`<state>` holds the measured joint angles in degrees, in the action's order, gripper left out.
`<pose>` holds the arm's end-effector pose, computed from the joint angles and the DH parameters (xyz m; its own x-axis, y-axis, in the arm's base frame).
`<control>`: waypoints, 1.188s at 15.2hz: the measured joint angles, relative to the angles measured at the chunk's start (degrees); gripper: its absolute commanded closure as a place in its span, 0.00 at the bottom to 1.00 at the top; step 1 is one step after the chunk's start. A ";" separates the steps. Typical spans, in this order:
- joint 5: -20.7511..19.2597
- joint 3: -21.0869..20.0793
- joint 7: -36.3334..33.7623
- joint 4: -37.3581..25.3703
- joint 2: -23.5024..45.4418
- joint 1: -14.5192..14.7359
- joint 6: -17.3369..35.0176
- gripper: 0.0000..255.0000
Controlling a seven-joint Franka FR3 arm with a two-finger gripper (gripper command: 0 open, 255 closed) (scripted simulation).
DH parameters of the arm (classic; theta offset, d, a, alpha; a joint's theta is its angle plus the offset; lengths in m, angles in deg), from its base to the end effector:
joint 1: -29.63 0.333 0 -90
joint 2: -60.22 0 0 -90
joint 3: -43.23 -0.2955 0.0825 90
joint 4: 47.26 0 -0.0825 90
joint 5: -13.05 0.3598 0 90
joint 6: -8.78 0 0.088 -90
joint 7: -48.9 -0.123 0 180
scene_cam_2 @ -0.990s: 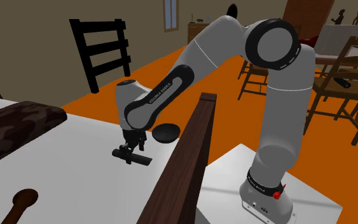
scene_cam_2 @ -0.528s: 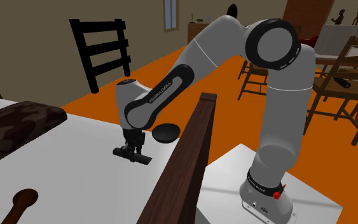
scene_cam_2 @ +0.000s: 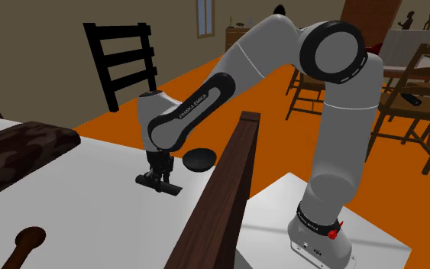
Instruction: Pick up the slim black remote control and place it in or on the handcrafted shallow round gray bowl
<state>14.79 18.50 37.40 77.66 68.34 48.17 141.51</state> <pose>0.3861 0.3636 0.3121 0.8626 0.5058 -0.0104 0.5034 -0.8602 -0.0810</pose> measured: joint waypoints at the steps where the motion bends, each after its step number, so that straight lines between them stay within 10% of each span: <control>1: 0.26 -0.05 0.14 -0.15 -0.51 -0.06 -0.61 1.00; 18: 3.25 -0.20 1.52 -6.44 -7.32 -0.67 -13.19 1.00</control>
<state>18.05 18.29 38.92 71.23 61.02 47.50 128.32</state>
